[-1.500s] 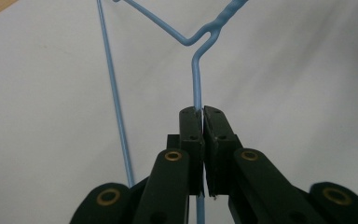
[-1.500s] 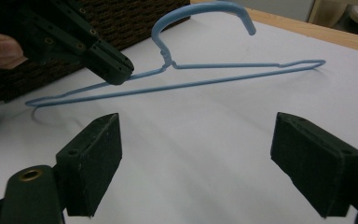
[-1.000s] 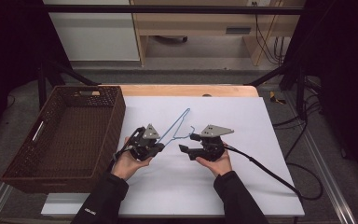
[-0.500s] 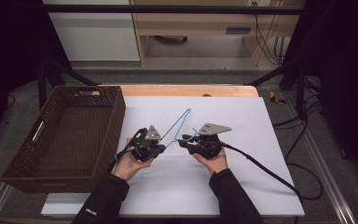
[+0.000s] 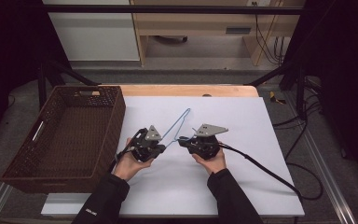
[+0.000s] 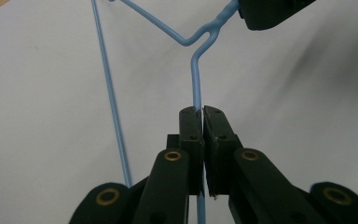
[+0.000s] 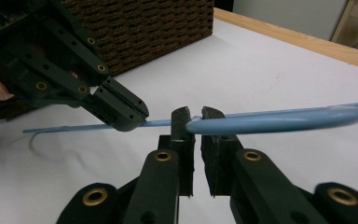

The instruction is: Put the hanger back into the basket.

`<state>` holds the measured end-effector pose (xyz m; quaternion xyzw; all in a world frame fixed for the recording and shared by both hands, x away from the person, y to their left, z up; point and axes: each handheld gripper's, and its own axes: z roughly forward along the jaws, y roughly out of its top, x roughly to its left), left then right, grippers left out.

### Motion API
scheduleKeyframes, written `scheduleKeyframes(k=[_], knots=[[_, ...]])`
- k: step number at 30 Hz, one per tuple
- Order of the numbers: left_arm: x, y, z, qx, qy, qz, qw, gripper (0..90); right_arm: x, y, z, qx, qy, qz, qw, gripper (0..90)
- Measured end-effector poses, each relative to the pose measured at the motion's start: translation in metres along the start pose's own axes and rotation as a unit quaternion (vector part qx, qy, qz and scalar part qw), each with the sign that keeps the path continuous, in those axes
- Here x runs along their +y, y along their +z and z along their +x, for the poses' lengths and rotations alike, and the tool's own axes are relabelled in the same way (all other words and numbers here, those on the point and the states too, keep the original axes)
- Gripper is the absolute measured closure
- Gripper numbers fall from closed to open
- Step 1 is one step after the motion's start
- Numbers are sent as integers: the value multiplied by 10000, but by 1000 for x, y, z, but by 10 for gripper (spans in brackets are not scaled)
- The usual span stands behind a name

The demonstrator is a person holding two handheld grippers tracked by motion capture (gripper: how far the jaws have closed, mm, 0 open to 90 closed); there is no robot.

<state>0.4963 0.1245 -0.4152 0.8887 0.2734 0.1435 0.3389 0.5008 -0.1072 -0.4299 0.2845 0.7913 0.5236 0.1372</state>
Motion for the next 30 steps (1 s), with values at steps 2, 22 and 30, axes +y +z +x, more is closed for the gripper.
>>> scheduleKeyframes(k=[2, 22, 30], knots=[[0, 0, 0, -30, 8, -19, 10000, 859, 0, 0, 1, -68, -4, 8, 10000, 850], [8, 16, -10, 161, -114, 422, 9989, 849, 0, -2, 3, -43, 12, 31, 10000, 854], [9, 14, -15, 579, -95, 250, 9980, 873, 0, -6, 5, -73, -30, 25, 10000, 769]])
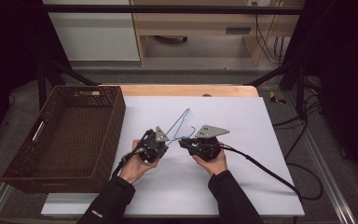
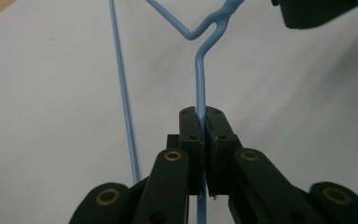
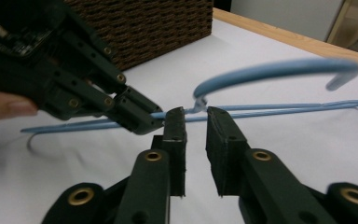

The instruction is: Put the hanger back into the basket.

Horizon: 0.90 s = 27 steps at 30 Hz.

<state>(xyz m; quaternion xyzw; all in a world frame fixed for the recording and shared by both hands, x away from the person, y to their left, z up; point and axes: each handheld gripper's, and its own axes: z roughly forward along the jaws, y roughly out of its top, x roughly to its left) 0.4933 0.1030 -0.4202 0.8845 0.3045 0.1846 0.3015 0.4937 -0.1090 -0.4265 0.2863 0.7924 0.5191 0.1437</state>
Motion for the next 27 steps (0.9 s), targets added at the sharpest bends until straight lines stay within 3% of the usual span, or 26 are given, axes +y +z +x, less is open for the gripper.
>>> scheduleKeyframes(k=[7, 13, 21, 27], knots=[[0, -7, 2, 56, -52, -174, 9998, 875, -2, -16, 1, 44, -2, 92, 9999, 658], [2, -17, 5, 19, -101, -317, 9994, 876, -9, -42, -4, 21, 111, 23, 9999, 579], [5, -33, 9, -209, -200, -524, 9982, 876, -23, -82, -18, -239, 314, -146, 9991, 358], [9, -50, 7, -424, -162, -706, 9965, 876, -31, -104, -24, -399, 359, -160, 9984, 205]])
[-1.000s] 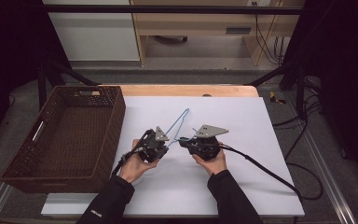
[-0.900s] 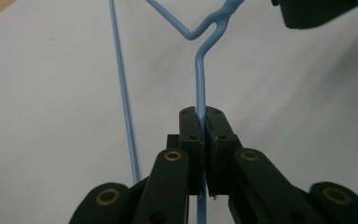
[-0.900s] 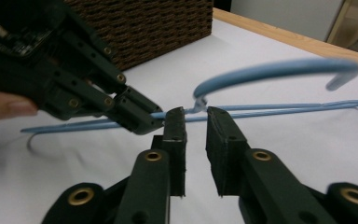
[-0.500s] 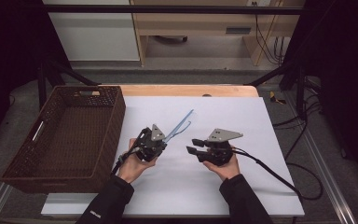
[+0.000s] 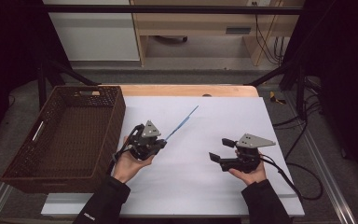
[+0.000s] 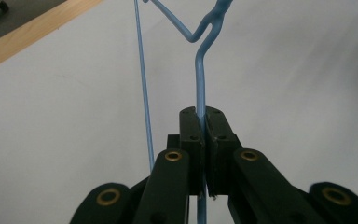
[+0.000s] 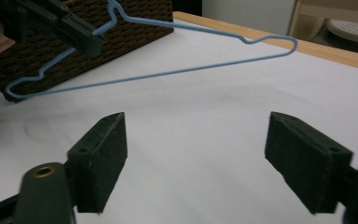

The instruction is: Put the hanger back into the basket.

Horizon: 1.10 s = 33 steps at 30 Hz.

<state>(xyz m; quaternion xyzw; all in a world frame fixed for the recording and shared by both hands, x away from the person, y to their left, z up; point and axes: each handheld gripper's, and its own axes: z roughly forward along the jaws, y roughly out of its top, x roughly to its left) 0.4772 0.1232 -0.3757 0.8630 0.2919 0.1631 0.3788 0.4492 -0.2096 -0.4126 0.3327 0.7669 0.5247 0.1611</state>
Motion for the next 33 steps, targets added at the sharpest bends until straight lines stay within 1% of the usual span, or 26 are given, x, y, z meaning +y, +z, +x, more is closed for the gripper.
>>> scheduleKeyframes(k=[1, 4, 5, 8, 10, 11, 12, 14, 17, 19, 22, 26, 29, 32, 33], knots=[[1, -3, -1, -45, 1, -30, 10000, 876, -1, -5, -2, -30, 12, -8, 10000, 182], [5, -11, -3, -83, 50, -100, 9999, 875, -5, -16, -5, -91, 106, -72, 9999, 128], [6, -13, -5, -110, 34, -151, 9998, 875, -6, -20, -7, -150, 144, -91, 9997, 113], [9, -21, -6, -208, 48, -223, 9995, 875, -10, -31, -10, -221, 226, -116, 9994, 94], [12, -26, -7, -205, 70, -242, 9995, 876, -13, -38, -12, -267, 218, -108, 9993, 84], [13, -29, -7, -216, 97, -230, 9995, 876, -13, -40, -13, -273, 273, -132, 9992, 80], [15, -34, -6, -217, 139, -226, 9994, 875, -14, -42, -13, -295, 260, -113, 9992, 76], [18, -38, -6, -206, 150, -234, 9994, 875, -16, -45, -14, -336, 270, -121, 9990, 69], [24, -50, -4, -209, 166, -277, 9993, 876, -17, -48, -15, -377, 253, -84, 9989, 57], [27, -57, -2, -242, 165, -301, 9991, 875, -17, -49, -15, -406, 274, -82, 9988, 51], [33, -69, 3, -239, 170, -325, 9990, 875, -17, -50, -15, -414, 290, -92, 9987, 46], [37, -83, 11, -240, 203, -354, 9989, 875, -17, -50, -15, -461, 261, -93, 9986, 44], [39, -94, 21, -276, 170, -458, 9984, 875, -16, -51, -15, -469, 274, -97, 9985, 44], [40, -106, 31, -265, 127, -523, 9982, 875, -16, -52, -15, -470, 268, -90, 9985, 44], [40, -110, 34, -233, 107, -533, 9983, 876, -16, -51, -15, -473, 271, -94, 9985, 43]])
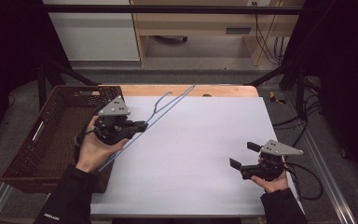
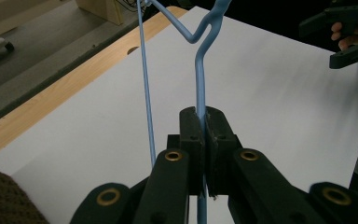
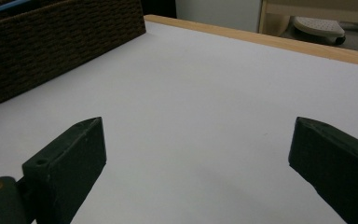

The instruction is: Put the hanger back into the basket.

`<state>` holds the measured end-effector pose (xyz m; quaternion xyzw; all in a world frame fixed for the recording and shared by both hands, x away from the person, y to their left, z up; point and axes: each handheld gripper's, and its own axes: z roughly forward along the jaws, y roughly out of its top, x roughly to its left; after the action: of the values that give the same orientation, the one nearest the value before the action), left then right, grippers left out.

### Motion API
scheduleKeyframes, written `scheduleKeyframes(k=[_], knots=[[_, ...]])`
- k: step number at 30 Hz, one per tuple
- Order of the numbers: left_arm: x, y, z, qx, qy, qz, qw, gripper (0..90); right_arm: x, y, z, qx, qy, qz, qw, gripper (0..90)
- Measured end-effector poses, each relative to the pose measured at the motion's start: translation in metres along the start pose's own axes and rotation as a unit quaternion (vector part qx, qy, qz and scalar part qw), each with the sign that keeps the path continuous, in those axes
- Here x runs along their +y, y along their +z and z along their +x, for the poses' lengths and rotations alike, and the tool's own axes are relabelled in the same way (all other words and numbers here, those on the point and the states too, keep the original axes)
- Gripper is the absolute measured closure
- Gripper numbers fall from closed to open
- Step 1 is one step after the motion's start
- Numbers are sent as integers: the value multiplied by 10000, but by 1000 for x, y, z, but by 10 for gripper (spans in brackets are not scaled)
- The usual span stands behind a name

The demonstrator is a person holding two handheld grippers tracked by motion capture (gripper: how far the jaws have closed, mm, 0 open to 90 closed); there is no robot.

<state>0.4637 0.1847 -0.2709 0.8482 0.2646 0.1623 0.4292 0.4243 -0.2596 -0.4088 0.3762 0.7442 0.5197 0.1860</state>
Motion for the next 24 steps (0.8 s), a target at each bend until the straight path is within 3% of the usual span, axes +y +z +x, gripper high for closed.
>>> scheduleKeyframes(k=[17, 24], knots=[[-5, -46, 46, 167, -1, 45, 9999, 875, -1, 1, 0, -7, 46, 18, 10000, 41], [-12, -64, 62, 420, 13, 189, 9989, 875, -1, 1, -1, -14, 31, 28, 10000, 41]])
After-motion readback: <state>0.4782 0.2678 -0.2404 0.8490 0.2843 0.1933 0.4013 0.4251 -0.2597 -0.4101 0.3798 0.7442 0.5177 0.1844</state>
